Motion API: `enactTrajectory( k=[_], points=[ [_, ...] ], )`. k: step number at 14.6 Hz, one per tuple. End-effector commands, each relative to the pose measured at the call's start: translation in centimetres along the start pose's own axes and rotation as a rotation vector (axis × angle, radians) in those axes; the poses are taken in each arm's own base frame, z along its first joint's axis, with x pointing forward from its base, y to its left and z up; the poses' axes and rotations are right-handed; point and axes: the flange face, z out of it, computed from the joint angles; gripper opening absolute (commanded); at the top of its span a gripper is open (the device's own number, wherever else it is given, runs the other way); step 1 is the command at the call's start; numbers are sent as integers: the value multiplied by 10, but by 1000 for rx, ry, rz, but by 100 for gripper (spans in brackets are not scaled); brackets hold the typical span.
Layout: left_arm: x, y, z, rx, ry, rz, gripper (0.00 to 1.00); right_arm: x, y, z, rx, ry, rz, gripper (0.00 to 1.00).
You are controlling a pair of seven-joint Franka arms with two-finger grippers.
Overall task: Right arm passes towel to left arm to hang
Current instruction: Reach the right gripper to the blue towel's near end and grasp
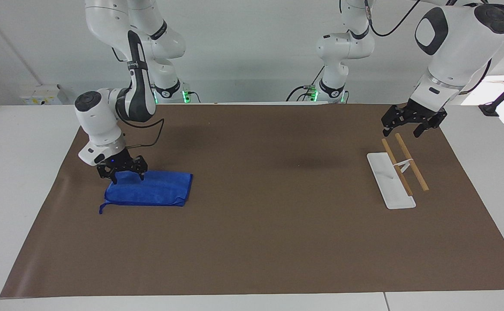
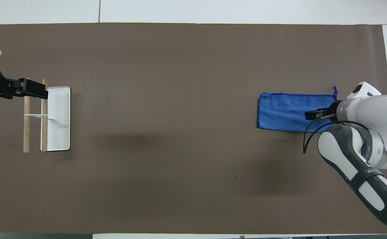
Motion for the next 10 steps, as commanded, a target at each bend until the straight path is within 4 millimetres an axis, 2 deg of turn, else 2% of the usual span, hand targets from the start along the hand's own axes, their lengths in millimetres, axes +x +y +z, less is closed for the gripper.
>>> enactTrajectory(
  k=[1,4,5,6,7,8,10],
  points=[
    [-3,-2,-6,19,-4,3,100,-6,1,18,6,-5,-20,100],
    [-3,-3,-6,19,-3,3,100,-6,2,22,2,2,-46,99],
    [-3,-3,-6,19,-3,3,100,-6,3,22,1,2,-58,82],
    [-3,-3,-5,19,-4,3,100,-6,3,22,1,2,-63,51],
    [-3,-3,-6,21,-3,3,100,-7,2,23,3,-1,-63,12],
    [-3,-3,-5,19,-4,3,100,-6,2,23,4,-4,-59,0],
    [-3,-2,-6,19,-3,3,100,-6,3,22,9,-3,-42,0]
  ],
)
